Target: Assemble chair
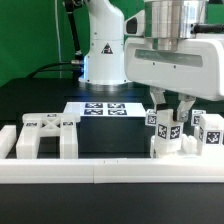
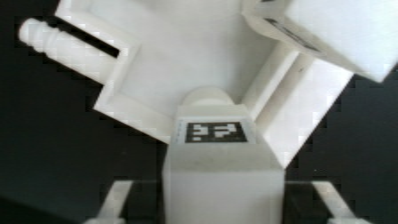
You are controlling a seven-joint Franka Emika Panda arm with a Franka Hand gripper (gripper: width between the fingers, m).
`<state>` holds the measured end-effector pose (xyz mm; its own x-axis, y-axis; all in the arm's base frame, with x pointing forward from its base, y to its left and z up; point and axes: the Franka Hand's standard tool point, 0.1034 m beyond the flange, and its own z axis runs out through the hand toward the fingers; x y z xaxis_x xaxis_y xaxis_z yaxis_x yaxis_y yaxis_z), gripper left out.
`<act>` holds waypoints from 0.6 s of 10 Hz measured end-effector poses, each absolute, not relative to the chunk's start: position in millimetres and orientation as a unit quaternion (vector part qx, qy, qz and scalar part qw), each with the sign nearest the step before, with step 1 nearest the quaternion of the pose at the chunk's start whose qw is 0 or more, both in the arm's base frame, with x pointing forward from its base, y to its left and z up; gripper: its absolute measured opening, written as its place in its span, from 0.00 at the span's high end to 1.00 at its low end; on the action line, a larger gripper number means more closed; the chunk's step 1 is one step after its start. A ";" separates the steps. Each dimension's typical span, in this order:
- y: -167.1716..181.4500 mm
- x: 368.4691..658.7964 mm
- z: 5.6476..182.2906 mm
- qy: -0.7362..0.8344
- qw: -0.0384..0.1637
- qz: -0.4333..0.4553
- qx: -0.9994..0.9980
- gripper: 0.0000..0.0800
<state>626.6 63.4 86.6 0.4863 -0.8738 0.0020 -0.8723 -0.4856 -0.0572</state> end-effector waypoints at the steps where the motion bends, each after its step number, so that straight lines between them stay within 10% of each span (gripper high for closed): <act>1: 63.3 626.6 86.5 0.500 0.024 -0.016 -0.865 0.63; 2: 63.5 626.6 86.6 0.482 0.024 -0.016 -0.876 0.63; 3: 63.8 626.8 87.1 0.463 0.024 -0.017 -0.886 0.35; 6: 65.5 624.3 84.3 0.333 0.021 -0.020 -0.942 0.20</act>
Offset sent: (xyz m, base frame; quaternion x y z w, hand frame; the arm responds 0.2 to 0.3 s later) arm -0.0019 0.0011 0.0012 0.0040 0.0088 -0.0989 0.9950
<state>624.3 65.5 84.3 0.7772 -0.6288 0.0230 -0.6272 -0.7771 -0.0522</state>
